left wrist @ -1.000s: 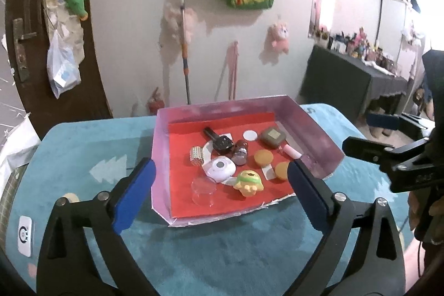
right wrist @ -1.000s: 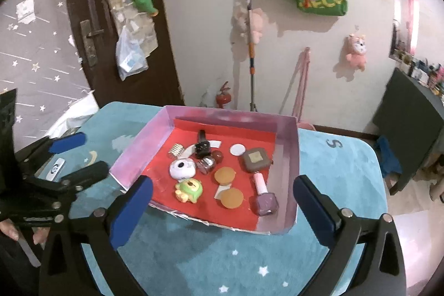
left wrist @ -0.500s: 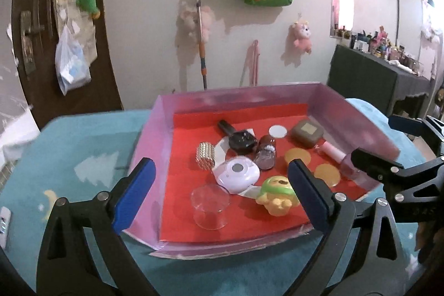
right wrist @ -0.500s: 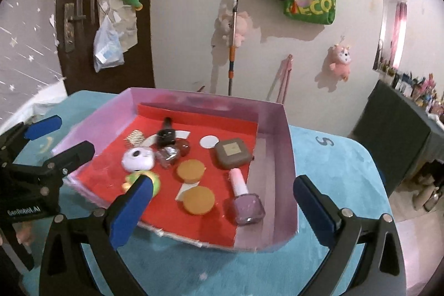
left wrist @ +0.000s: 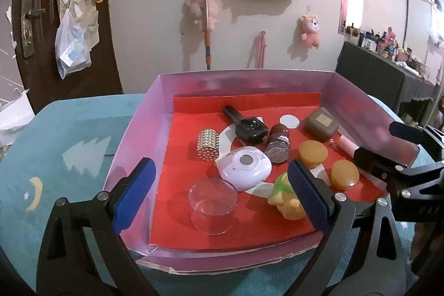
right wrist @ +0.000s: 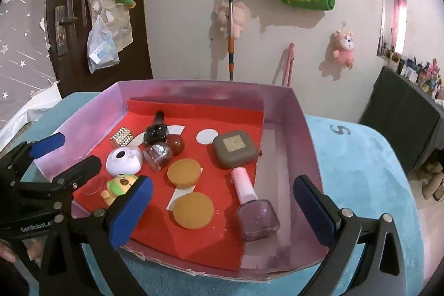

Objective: Organize rigid objects

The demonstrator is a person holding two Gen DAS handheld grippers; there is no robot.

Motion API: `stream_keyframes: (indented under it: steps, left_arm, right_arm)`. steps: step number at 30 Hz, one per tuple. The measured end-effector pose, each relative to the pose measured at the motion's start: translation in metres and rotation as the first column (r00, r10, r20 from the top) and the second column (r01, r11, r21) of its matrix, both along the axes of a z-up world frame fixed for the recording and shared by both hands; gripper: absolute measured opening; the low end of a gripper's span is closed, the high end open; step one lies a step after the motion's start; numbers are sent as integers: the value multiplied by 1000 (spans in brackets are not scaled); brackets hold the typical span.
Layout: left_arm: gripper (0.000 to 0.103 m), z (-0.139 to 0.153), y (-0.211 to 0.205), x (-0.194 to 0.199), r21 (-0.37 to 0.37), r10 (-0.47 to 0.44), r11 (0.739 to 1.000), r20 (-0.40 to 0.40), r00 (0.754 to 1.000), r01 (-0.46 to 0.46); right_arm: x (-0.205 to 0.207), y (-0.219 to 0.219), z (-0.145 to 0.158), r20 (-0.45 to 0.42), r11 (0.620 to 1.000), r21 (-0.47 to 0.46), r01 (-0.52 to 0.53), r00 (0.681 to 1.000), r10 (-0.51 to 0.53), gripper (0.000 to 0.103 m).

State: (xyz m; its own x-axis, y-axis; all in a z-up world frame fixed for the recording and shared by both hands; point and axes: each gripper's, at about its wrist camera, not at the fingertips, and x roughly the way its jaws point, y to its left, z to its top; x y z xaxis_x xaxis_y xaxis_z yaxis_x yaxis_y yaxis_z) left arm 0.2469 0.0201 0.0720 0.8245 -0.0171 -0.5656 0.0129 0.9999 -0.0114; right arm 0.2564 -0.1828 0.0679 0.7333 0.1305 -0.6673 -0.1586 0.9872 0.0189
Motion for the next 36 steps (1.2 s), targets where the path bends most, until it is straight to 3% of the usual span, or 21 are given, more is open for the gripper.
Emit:
stream_keyframes:
  steps: [12,36]
  left_arm:
    - [97,-3,1,4,8,2,1000,-27,1000,-2]
    - [97,-4,1,4,14,6,1000,-32,999,-5]
  right_arm:
    - [0,6,-6,24,999,-45,12,1000,-11,103]
    - [-1,5,-7,33,999,-47,20,999,-18,103]
